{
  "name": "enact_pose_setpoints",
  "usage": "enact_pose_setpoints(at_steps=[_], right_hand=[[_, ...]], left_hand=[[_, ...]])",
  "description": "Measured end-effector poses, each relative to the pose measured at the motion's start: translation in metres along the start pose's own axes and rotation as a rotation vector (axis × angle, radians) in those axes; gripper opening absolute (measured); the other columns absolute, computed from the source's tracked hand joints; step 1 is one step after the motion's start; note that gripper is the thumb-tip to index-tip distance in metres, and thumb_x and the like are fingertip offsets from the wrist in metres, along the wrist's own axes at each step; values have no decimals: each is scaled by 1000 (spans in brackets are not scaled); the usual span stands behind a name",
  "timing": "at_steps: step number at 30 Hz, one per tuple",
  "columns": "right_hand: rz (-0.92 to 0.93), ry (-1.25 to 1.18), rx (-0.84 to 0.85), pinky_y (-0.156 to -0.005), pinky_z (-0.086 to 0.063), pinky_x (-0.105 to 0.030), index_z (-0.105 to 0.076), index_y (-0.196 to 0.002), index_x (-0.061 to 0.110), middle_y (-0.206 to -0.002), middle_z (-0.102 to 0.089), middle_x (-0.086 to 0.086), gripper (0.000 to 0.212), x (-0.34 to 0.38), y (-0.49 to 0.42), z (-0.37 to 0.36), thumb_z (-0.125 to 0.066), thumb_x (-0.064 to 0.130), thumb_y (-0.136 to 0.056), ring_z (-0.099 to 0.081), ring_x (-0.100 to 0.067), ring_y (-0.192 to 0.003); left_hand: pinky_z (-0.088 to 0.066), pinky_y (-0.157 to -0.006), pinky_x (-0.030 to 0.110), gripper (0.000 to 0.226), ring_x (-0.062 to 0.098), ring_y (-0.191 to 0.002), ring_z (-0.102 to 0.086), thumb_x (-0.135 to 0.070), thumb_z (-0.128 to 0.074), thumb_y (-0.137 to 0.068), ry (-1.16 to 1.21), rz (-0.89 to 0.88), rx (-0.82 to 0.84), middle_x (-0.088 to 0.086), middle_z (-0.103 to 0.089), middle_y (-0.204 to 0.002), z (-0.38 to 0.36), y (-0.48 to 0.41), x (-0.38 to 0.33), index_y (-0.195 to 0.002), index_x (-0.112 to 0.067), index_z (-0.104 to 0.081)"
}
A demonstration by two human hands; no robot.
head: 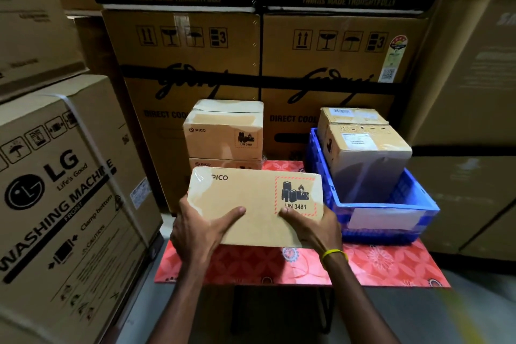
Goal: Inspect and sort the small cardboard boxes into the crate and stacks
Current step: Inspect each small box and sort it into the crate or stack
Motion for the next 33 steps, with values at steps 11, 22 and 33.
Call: enact_pose_setpoints(at_steps=[11,22,33], right_hand=[[27,15,-24,-81,-66,-46,-77,-90,31,-84,-80,13,63,-7,4,3,-89,75,-46,-77,-12,-83],[-58,29,34,-76,-67,-46,-78,-86,35,-80,-81,15,56,-35,-8,3,-95,69,-45,-78,-13,-80],[-119,-105,55,-81,-65,-39,-79,-104,19,-94,-83,6,48,-76,-3,17,-98,40,-65,-80,-18,-91]], left_hand=[[-54,-94,51,134,38,-115,-62,-88,-82,-36,-31,-19,-4,16,-65,-125,-8,4,2,-141,-15,-41],[-48,-94,41,112,35,-125,-60,-68,-90,-59,-8,34,120,11,-63,-137,-27,11,37,-146,-16,-43],[-60,-67,40,15,37,-87,-73,-18,-58,-106,415,144,141,11,-76,-97,-36,-20,77,-105,-15,-72]])
Point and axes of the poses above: each hand's wrist, its own y-axis away from the middle knuckle, its own z-axis out of the back of the hand, x = y × z, the point moved 4 cm from there along -y, towards the middle knuckle
